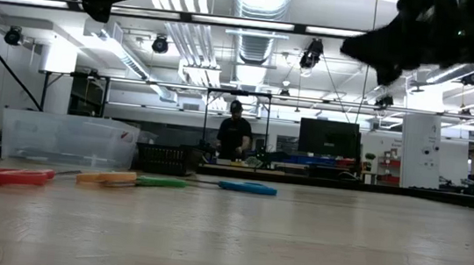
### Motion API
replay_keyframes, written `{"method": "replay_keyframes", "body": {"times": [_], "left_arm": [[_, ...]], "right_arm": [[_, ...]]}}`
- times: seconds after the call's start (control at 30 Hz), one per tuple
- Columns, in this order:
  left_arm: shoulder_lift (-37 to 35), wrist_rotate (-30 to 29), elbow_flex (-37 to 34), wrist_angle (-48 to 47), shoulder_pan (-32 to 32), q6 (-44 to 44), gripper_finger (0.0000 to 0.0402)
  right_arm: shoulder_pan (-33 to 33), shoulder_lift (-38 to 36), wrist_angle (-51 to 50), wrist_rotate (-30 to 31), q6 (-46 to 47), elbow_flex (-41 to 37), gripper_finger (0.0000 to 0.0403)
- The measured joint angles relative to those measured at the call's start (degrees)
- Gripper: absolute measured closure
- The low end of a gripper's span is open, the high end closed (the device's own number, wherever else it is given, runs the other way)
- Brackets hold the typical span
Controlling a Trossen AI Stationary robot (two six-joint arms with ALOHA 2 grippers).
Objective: Pick & Place Paint Supplies
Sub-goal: Put the black paint brush into the transparent bin
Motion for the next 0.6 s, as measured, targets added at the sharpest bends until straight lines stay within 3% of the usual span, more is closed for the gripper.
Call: {"method": "replay_keyframes", "body": {"times": [0.1, 0.17, 0.37, 0.6], "left_arm": [[0.0, -0.1, 0.0, 0.0, 0.0, 0.0, 0.0303], [0.0, -0.1, 0.0, 0.0, 0.0, 0.0, 0.0303], [0.0, -0.1, 0.0, 0.0, 0.0, 1.3, 0.0303], [0.0, -0.1, 0.0, -0.2, 0.0, 1.3, 0.0303]], "right_arm": [[1.5, 0.2, -0.7, -10.5, -4.8, 2.9, 0.0312], [3.8, 1.0, -4.2, -12.5, -7.1, 5.9, 0.0312], [12.5, 7.5, -30.4, -3.9, -10.0, 20.6, 0.0312], [20.2, 21.7, -47.9, -1.3, 2.1, 36.3, 0.0312]]}}
